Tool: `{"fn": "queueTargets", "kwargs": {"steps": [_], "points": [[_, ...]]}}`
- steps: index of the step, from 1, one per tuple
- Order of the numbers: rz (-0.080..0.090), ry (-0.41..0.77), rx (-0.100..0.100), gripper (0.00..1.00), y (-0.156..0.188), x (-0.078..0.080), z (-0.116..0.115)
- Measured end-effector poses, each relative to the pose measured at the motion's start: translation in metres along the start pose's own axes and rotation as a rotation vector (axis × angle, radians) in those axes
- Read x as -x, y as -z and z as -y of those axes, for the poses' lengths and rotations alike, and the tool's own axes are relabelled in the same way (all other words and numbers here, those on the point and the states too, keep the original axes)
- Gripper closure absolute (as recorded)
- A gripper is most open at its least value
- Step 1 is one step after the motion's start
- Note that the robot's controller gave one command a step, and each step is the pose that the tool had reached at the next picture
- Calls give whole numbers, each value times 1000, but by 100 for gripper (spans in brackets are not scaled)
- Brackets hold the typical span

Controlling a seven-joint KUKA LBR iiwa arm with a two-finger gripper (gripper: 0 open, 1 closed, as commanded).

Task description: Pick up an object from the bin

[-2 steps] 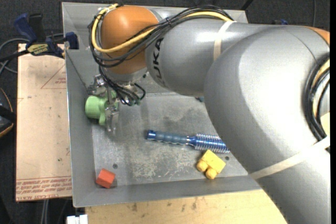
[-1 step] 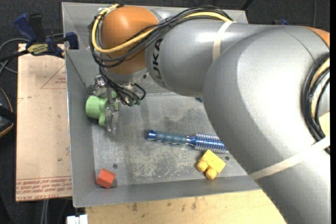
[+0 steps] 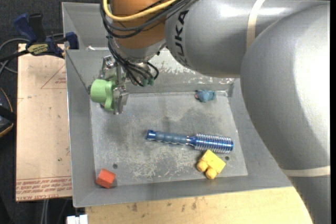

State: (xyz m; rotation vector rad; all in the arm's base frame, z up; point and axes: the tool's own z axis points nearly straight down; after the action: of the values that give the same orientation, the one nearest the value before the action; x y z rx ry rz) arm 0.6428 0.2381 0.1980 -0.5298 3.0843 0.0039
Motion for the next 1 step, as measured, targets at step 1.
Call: {"fn": "queueTargets", "kwargs": {"steps": [1], "points": [[2, 24, -1, 100, 102, 7, 20]]}}
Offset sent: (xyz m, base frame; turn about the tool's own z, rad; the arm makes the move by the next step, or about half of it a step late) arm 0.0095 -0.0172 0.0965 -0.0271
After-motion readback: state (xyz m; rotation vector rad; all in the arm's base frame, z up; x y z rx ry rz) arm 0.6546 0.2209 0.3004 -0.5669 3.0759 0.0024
